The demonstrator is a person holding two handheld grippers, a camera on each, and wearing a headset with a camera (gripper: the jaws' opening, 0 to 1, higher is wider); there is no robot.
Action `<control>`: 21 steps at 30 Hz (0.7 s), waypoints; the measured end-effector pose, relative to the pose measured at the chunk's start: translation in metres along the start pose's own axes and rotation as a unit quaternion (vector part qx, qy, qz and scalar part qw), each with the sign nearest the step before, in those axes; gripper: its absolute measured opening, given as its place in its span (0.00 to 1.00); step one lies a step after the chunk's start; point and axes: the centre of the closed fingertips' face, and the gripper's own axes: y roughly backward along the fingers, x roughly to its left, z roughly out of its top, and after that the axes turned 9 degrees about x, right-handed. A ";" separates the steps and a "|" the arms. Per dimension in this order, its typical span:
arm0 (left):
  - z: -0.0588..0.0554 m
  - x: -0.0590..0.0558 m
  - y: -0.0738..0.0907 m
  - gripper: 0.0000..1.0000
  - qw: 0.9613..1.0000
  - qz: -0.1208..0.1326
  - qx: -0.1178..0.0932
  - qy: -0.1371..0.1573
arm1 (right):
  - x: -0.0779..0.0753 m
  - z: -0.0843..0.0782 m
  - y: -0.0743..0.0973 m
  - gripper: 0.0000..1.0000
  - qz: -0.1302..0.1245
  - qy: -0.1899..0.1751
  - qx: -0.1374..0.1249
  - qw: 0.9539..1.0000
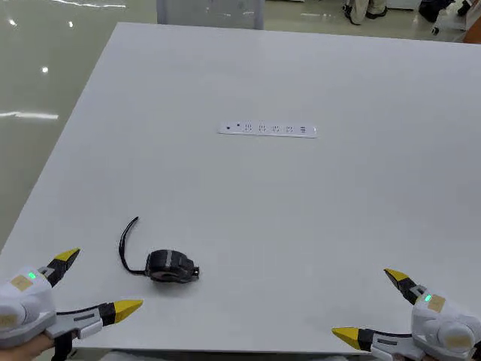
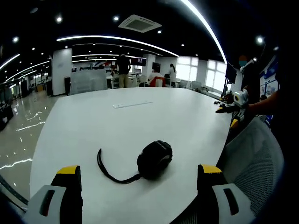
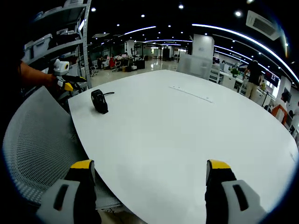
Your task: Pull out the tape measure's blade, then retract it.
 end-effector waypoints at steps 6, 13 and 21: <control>-0.003 0.003 0.003 1.00 1.000 -0.001 0.006 0.006 | 0.001 0.003 0.002 1.00 0.001 0.000 0.004 1.000; 0.001 0.005 0.000 1.00 1.000 -0.004 0.002 -0.002 | 0.004 0.009 -0.004 1.00 0.008 0.007 0.004 1.000; 0.002 0.007 -0.004 1.00 1.000 -0.008 0.008 -0.006 | -0.005 0.013 -0.010 1.00 0.009 0.005 0.011 1.000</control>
